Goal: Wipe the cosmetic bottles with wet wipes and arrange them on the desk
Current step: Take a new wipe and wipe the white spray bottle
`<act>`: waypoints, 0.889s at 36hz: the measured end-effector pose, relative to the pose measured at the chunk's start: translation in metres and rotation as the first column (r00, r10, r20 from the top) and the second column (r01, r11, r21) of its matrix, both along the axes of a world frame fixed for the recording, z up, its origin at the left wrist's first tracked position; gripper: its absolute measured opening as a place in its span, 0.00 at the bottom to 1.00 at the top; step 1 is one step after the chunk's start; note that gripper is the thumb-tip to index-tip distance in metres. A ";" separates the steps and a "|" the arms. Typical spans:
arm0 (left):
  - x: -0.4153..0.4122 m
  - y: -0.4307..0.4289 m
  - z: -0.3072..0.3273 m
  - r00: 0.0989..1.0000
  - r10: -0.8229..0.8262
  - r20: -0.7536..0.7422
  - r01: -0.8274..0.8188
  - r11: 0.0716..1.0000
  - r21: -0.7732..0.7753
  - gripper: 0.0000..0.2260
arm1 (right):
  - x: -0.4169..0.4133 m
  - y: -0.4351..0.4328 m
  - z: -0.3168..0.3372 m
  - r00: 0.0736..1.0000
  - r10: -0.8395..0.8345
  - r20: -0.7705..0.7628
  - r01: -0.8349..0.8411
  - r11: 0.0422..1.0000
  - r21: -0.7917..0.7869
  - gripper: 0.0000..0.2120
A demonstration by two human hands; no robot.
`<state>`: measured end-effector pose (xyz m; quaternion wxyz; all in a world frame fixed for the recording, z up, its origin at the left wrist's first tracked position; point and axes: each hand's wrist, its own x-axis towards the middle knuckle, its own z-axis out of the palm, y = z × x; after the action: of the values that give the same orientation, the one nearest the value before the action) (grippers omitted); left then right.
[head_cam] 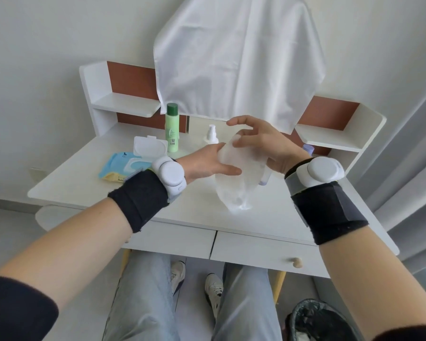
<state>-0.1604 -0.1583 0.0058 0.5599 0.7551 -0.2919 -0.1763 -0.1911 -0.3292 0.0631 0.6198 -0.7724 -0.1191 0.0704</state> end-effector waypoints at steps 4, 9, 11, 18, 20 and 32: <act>-0.003 0.010 -0.008 0.970 -0.120 -0.210 0.102 0.990 -0.094 0.06 | 0.001 -0.008 -0.004 0.998 -0.060 -0.014 0.062 0.984 0.165 0.17; 0.000 0.019 -0.010 0.921 -0.157 -0.357 0.044 0.952 -0.303 0.07 | 0.005 -0.009 -0.027 0.974 -0.182 -0.135 0.226 0.818 0.528 0.21; 0.004 0.021 -0.010 0.917 -0.128 -0.378 -0.022 0.930 -0.368 0.08 | 0.006 -0.003 -0.044 0.950 -0.193 -0.247 0.297 0.808 0.509 0.30; 0.012 0.029 -0.016 0.922 -0.073 -0.381 -0.098 0.907 -0.410 0.10 | 0.003 0.009 -0.075 0.934 -0.103 -0.341 0.221 0.918 0.329 0.42; 0.014 0.030 -0.020 0.924 -0.046 -0.380 -0.122 0.906 -0.406 0.11 | 0.004 0.011 -0.076 0.933 -0.084 -0.349 0.209 0.918 0.338 0.41; 0.019 0.027 -0.026 0.908 0.084 -0.410 -0.246 0.900 -0.361 0.12 | 0.006 0.013 -0.079 0.940 -0.036 -0.341 0.112 0.972 0.205 0.23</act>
<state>-0.1414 -0.1316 -0.0197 0.7632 0.5957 -0.1401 -0.2075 -0.1853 -0.3160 -0.0158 0.7155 -0.6792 0.0101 0.1632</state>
